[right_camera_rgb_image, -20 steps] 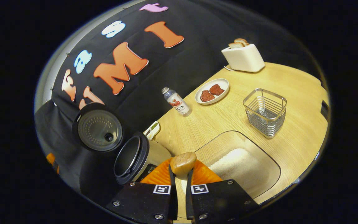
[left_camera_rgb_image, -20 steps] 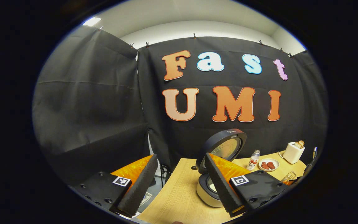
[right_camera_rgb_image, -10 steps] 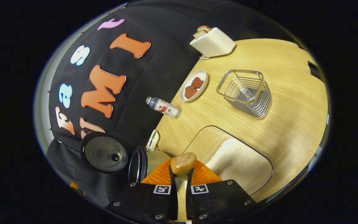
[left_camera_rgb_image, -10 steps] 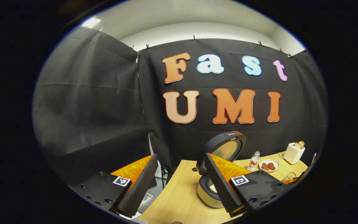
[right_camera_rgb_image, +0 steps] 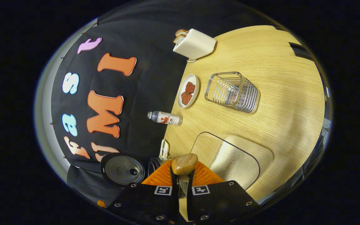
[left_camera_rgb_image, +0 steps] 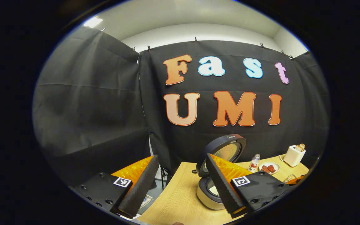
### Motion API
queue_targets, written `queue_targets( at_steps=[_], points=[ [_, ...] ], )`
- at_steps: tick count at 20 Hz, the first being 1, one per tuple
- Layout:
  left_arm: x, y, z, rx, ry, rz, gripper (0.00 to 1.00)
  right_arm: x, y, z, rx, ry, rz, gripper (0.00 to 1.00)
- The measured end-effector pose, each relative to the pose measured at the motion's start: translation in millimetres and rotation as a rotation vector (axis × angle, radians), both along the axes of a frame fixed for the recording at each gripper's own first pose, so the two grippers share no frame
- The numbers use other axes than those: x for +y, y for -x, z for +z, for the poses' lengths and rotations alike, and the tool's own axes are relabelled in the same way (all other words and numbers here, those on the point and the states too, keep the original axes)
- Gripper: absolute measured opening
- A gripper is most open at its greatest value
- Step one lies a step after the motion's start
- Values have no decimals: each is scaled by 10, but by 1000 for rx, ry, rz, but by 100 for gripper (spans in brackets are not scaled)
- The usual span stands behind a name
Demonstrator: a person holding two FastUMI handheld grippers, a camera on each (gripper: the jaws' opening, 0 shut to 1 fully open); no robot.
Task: Close the left gripper, press the button to open the rice cooker; take a wooden spoon from the chopstick holder with the right hand, scoop a spoonful of rice and pour it into the rice cooker, then put the wooden spoon back into the chopstick holder.
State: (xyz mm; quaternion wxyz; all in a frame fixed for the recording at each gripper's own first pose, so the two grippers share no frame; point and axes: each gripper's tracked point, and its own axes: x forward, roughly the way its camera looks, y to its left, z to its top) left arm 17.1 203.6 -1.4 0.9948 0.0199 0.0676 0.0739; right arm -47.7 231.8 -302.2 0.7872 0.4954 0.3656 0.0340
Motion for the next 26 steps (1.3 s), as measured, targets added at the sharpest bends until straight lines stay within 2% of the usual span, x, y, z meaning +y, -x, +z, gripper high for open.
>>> queue_targets(
  at_steps=[9, 12, 16, 18, 20, 23, 26],
  points=[
    [40, -45, 28, -10, -10, 4, 100, -151, -57, 390, 13, -31, -53, 9],
    [67, -28, 7, -11, -7, 6, 100, -159, -105, 603, 3, -90, -72, 9],
    [63, -27, -56, -1, 4, 6, 100, -106, -163, 776, -5, -98, -65, 9],
    [78, -29, -56, -2, 7, 4, 97, -11, -233, 898, -14, -113, -56, 9],
    [54, -9, -81, 1, 8, -5, 100, 128, -311, 1019, -21, -129, -40, 9],
    [90, 7, -91, 2, 4, -2, 97, 432, -438, 1203, -37, -152, -5, 9],
    [124, 65, -157, 15, 12, 3, 100, 806, -587, 1413, -68, -180, 41, 9]
  ],
)
